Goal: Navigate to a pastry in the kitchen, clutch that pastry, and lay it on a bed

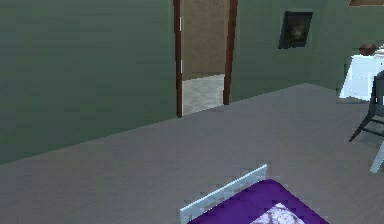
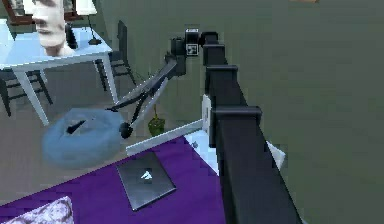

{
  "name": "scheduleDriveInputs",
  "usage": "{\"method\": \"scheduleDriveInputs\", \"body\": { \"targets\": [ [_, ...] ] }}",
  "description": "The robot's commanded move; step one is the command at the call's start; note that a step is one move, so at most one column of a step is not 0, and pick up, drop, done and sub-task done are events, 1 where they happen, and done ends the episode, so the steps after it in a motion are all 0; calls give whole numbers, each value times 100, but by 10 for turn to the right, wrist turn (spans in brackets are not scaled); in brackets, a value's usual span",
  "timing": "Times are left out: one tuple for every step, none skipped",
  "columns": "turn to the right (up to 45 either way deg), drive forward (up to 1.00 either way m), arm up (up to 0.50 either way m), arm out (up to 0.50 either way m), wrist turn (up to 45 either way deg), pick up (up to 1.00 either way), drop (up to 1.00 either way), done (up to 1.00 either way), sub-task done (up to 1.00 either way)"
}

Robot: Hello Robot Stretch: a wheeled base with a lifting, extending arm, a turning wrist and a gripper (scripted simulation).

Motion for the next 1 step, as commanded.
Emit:
{"method": "scheduleDriveInputs", "body": {
  "targets": [
    [0,0,0,0,390,0,0,0,0]
  ]
}}
